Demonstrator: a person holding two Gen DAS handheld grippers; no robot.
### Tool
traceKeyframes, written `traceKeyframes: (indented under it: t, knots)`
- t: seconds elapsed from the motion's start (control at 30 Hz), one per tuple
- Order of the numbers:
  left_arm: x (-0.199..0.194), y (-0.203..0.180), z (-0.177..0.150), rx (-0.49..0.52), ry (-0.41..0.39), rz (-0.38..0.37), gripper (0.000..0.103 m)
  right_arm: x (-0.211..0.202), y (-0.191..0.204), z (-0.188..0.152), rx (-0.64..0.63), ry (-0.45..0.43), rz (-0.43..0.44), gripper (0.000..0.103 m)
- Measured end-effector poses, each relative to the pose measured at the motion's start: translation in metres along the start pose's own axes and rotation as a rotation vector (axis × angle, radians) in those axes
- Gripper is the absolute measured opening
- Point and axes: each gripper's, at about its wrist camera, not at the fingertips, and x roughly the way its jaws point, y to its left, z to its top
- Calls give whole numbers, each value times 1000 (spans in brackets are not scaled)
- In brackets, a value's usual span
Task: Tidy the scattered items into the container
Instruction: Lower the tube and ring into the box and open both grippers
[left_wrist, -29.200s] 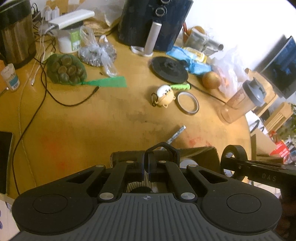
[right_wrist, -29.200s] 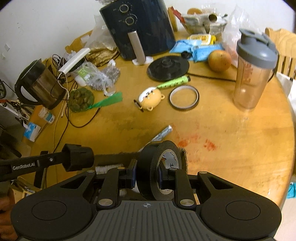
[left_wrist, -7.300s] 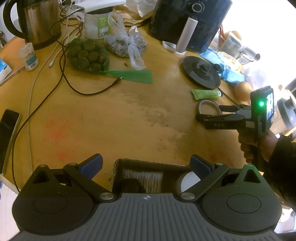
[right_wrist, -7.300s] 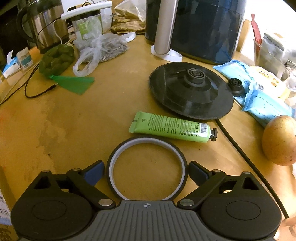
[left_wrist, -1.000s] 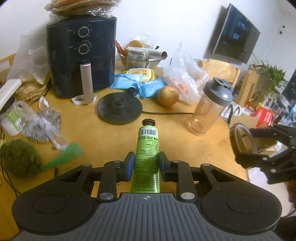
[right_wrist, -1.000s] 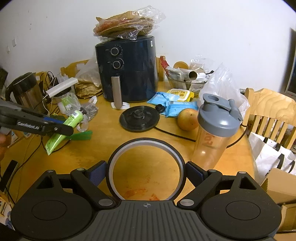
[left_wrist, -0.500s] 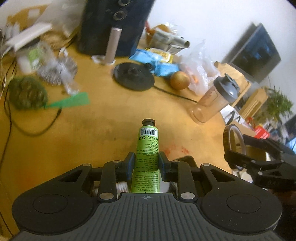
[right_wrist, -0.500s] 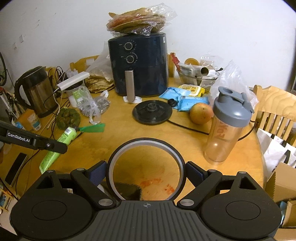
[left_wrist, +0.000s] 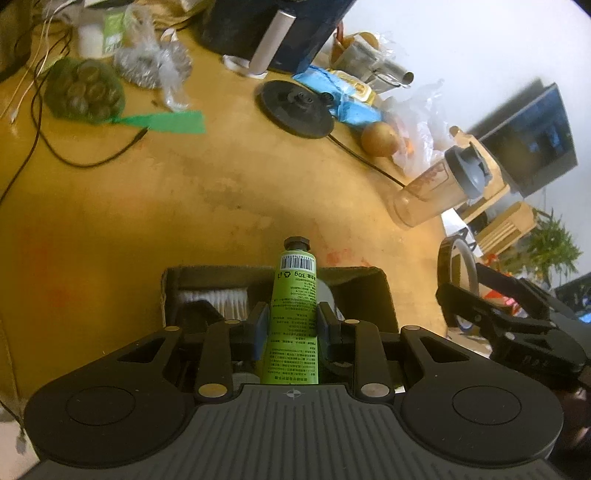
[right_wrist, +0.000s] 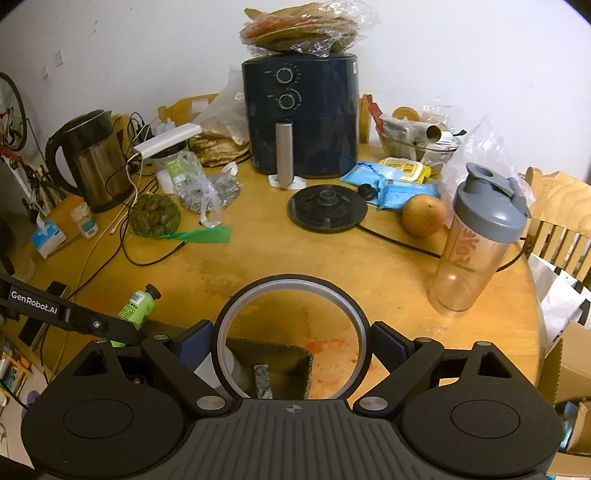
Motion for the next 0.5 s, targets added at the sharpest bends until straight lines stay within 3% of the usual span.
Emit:
traceKeyframes:
  t: [0.03, 0.17, 0.23, 0.5]
  knots:
    - [0, 2, -1, -9, 2, -6, 29, 0, 1, -1, -4, 5, 2, 92]
    - [-5, 4, -6, -16, -23, -18, 61, 2, 4, -4, -14, 21, 9, 92]
    - [-8, 2, -6, -2, -37, -15, 68, 3, 6, -4, -24, 31, 20, 92]
    - [-20, -6, -10, 97, -106, 84, 74, 7, 13, -5, -43, 52, 54, 92]
